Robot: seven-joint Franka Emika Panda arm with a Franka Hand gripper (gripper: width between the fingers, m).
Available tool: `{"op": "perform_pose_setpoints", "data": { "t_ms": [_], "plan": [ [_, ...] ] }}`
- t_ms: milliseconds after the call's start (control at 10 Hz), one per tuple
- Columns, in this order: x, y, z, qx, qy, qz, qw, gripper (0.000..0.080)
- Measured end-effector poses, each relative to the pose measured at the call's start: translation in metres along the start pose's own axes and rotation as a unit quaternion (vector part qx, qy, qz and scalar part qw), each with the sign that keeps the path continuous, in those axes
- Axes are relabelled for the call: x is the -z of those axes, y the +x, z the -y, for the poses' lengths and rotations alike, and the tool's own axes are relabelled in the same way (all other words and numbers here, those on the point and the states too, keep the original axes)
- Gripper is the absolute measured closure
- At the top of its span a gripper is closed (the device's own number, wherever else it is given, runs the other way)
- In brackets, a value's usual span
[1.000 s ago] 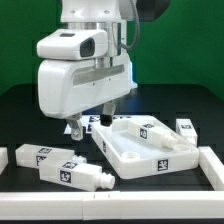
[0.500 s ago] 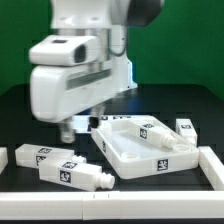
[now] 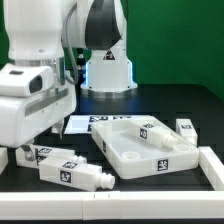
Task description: Assemble desk
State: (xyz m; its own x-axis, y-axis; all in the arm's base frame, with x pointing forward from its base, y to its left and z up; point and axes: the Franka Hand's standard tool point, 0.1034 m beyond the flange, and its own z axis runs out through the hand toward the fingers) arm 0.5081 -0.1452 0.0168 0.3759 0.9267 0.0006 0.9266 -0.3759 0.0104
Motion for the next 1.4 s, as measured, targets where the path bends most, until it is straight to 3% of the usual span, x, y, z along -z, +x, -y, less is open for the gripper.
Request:
{"op": "perform_pose_setpoints", "data": {
  "t_ms": [200,300,400,500,600,800,900,1100,1200,1300,1400],
  "plan": [
    [-0.007,0.003,-0.003,-0.002,0.010,0.000,1.000,0.0150],
    [-0.007,0.002,-0.003,-0.002,0.010,0.000,1.000,0.0279],
    [-0.007,0.002,-0.003,-0.002,0.010,0.000,1.000,0.0279],
    [-0.007,0.002,-0.003,-0.002,0.010,0.000,1.000,0.0428],
    [-0.007,0.002,-0.003,-0.002,0.010,0.000,1.000,0.0517],
    [-0.005,0.001,0.000,-0.001,0.011,0.001,1.000,0.0517],
    [0.006,-0.002,0.014,-0.001,0.012,0.002,1.000,0.0517],
    [0.039,-0.027,0.047,-0.019,0.010,0.008,1.000,0.0517],
    [0.053,-0.037,0.050,-0.020,-0.001,0.009,1.000,0.0517],
    [0.054,-0.042,0.045,-0.013,-0.010,0.009,1.000,0.0517],
    [0.050,-0.040,0.048,-0.014,-0.005,0.009,1.000,0.0517]
  ]
}}
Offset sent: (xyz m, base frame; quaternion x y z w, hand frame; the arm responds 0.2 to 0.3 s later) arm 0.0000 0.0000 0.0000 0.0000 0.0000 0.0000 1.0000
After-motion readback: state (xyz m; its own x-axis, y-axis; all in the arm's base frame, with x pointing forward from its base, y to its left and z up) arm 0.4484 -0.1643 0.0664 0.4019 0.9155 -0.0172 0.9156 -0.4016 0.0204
